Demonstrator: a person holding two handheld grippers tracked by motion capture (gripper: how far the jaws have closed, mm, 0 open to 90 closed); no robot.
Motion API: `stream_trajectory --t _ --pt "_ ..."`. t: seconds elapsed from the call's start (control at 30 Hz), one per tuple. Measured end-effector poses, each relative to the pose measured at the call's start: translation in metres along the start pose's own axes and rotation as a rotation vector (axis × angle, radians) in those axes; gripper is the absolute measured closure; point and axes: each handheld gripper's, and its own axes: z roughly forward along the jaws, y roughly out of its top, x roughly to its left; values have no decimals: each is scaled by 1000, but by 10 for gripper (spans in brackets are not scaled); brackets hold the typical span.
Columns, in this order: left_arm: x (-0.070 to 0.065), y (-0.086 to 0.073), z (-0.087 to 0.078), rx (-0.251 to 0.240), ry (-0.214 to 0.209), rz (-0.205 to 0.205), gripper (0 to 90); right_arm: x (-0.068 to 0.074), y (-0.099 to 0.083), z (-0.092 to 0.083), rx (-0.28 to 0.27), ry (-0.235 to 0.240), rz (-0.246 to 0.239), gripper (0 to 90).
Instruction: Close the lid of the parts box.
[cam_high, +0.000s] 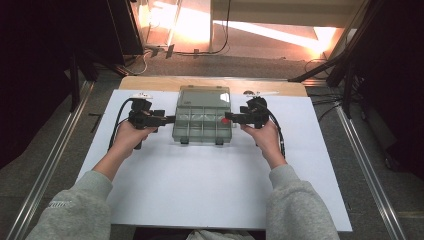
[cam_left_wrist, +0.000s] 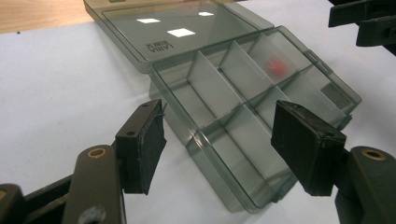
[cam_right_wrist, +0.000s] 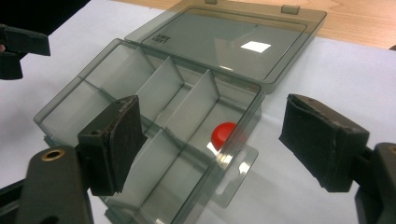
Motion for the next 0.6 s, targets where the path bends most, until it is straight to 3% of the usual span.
stream_trajectory --t 0.13,0.27,0.43,0.53,0.6 --pt "1 4 4 -6 7 4 345 -2 5 4 3 -1 10 226" --pt "4 8 10 12 11 -11 344 -4 9 4 -18 34 50 238" --pt "8 13 15 11 27 -20 344 -3 15 10 1 3 23 241" --pt "12 13 18 5 20 -55 345 -3 18 15 14 -8 19 241" --pt "13 15 21 14 34 -39 345 -3 20 19 19 -19 15 245"
